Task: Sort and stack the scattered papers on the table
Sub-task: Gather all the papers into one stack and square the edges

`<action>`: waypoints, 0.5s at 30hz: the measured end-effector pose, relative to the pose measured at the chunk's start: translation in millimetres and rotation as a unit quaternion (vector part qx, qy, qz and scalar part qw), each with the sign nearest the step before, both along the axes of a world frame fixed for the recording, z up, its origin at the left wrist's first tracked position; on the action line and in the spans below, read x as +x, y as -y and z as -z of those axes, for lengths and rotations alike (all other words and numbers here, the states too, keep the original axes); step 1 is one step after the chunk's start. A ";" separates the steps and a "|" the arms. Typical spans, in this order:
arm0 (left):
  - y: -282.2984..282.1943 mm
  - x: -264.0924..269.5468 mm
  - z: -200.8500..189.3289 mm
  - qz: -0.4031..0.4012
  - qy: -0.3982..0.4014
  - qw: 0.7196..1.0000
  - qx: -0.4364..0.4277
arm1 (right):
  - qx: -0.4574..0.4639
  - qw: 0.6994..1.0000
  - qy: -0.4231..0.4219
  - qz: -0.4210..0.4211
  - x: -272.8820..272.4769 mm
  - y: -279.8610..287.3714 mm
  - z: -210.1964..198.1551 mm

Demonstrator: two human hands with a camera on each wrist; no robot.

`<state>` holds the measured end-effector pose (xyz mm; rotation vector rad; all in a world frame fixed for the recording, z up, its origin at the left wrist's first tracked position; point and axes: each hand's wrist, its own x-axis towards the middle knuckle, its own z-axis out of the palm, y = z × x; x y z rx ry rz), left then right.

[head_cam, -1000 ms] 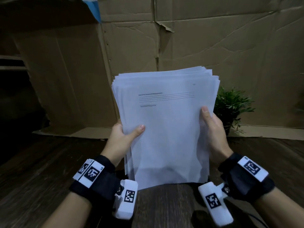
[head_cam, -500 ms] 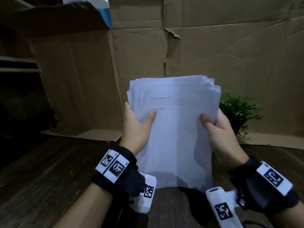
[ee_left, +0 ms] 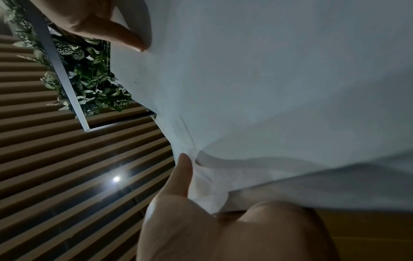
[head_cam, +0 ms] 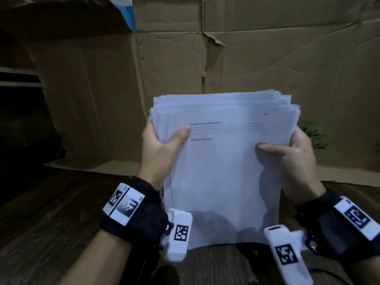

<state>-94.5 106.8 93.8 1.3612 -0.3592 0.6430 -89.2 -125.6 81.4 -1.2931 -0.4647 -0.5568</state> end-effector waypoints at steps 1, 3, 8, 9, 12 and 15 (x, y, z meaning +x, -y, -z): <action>1.9 0.3 -0.6 0.004 0.001 1.000 0.003 | 0.004 1.000 -0.005 -0.005 1.2 0.0 1.4; 3.6 1.6 -2.1 0.009 0.005 1.000 -0.002 | 0.015 1.000 -0.009 -0.005 3.6 -0.2 3.0; 2.3 5.6 -5.3 0.014 -0.003 1.000 0.002 | 0.027 0.999 -0.016 -0.007 10.6 3.1 2.8; 1.4 6.7 -5.8 0.009 -0.006 1.000 0.008 | 0.024 0.999 -0.021 -0.003 12.4 3.8 2.8; -3.9 9.2 -6.5 -0.009 -0.002 1.000 0.030 | -0.001 0.999 -0.047 0.010 16.0 4.3 3.3; -9.9 14.4 -5.4 -0.042 0.000 0.998 0.056 | -0.018 0.996 -0.079 0.041 19.8 1.6 9.5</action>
